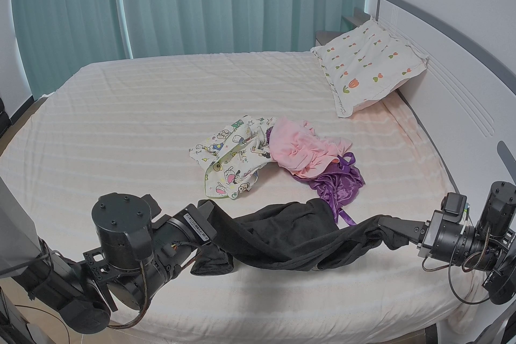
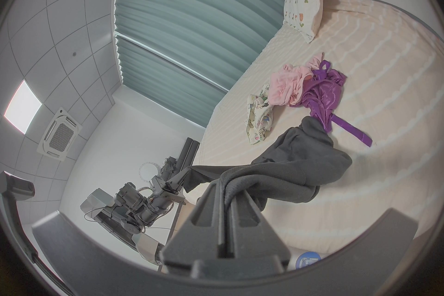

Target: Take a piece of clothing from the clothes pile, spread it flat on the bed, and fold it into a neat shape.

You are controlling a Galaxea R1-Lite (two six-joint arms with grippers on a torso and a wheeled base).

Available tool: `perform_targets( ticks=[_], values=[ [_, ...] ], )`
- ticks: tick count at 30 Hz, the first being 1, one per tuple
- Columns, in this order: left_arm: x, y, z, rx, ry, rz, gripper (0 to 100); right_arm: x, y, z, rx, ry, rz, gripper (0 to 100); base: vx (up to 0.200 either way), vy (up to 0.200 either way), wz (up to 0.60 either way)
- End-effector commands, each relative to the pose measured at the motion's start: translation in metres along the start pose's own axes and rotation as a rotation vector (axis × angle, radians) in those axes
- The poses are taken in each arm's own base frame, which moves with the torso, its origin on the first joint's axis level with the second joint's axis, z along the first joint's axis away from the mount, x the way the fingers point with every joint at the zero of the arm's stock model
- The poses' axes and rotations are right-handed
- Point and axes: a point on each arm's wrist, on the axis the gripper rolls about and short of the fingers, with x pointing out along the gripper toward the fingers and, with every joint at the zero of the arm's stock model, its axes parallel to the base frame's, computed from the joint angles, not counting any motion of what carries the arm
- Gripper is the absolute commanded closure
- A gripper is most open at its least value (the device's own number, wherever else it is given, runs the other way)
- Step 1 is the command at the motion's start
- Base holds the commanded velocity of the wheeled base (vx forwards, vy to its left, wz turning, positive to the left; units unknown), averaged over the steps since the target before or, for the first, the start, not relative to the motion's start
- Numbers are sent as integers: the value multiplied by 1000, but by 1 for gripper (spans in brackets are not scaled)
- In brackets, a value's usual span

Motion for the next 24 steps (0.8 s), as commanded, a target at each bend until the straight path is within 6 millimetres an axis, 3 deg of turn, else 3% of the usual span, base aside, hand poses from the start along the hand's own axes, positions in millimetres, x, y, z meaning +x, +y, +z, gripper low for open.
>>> perform_targets(
  ticks=[1,5,24],
  values=[
    [2,4,-4,-3,14,18,100,3,-4,-2,11,14,-17,100,0,0,0],
    [2,4,-5,-67,17,18,100,2,-4,-1,9,10,-17,100,0,0,0],
    [1,4,0,-112,4,14,100,4,6,-3,-19,-21,-4,100,0,200,0]
  ],
)
